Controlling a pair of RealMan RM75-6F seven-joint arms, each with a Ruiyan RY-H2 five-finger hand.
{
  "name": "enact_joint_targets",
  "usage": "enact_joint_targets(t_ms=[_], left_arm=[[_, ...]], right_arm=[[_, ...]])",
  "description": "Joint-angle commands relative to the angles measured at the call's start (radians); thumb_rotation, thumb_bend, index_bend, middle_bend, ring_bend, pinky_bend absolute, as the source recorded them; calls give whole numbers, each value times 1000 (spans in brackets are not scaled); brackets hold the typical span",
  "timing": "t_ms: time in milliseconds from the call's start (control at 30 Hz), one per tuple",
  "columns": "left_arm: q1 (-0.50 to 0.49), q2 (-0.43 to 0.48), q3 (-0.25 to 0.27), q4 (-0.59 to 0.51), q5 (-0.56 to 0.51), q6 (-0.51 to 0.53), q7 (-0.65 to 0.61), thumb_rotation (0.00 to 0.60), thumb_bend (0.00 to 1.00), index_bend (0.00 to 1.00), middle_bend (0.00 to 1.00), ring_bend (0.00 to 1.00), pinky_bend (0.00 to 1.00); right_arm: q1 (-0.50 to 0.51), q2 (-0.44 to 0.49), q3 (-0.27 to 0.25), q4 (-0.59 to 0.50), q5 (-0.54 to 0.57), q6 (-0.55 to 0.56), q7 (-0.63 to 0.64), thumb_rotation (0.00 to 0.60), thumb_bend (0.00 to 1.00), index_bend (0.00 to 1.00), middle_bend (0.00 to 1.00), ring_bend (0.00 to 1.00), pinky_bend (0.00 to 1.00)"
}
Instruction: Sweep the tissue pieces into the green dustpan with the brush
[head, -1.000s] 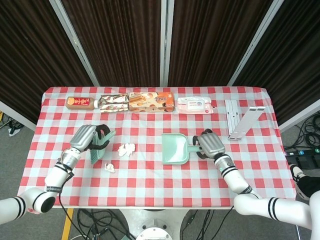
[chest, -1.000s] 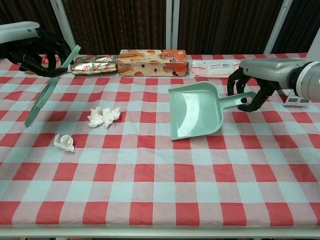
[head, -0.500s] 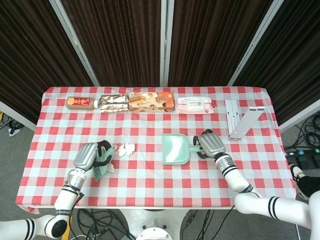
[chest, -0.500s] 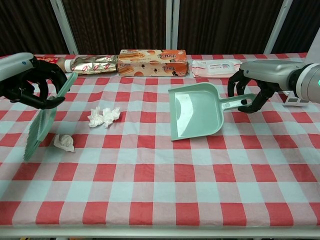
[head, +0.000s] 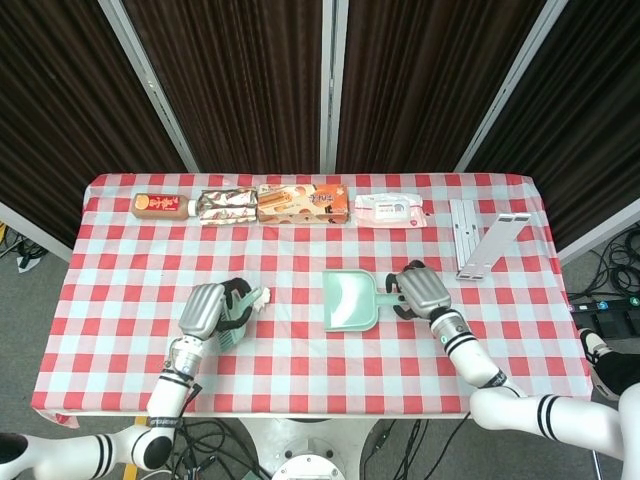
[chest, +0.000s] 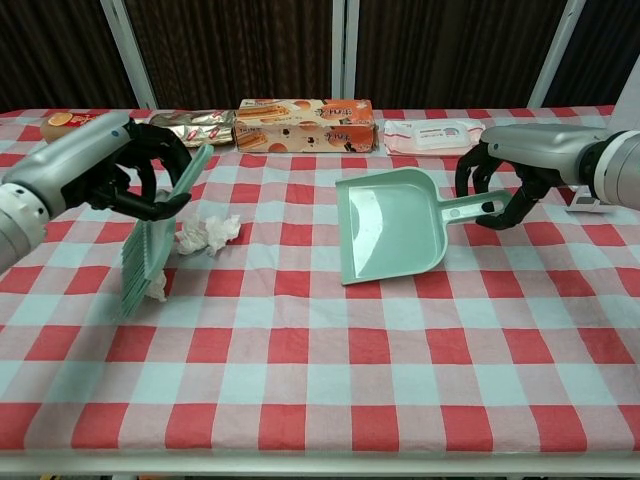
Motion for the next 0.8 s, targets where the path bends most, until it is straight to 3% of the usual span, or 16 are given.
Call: enact_joint_targets(t_ms=[33, 400, 633, 800], left_arm=[[-41, -56, -49, 65, 5, -38, -6, 600, 477, 485, 512, 630, 901], [-105, -88, -154, 110, -16, -116, -78, 600, 477, 485, 511, 628, 901], [-64, -13, -135, 58, 20, -78, -92, 600, 477, 485, 512, 628, 901], [-32, 50, -98, 55, 50, -69, -92, 600, 476, 485, 512, 628, 897]], right_arm=[[-2, -6, 1, 5, 1, -2, 5, 600, 374, 620, 569, 283, 171], [-8, -96, 7, 77, -6, 2, 32, 600, 374, 620, 569, 283, 171], [19, -126, 30, 89, 28, -37, 25, 600, 373, 620, 569, 283, 170], [72, -78, 47, 45, 145, -131, -2, 600, 374, 620, 569, 284, 171]])
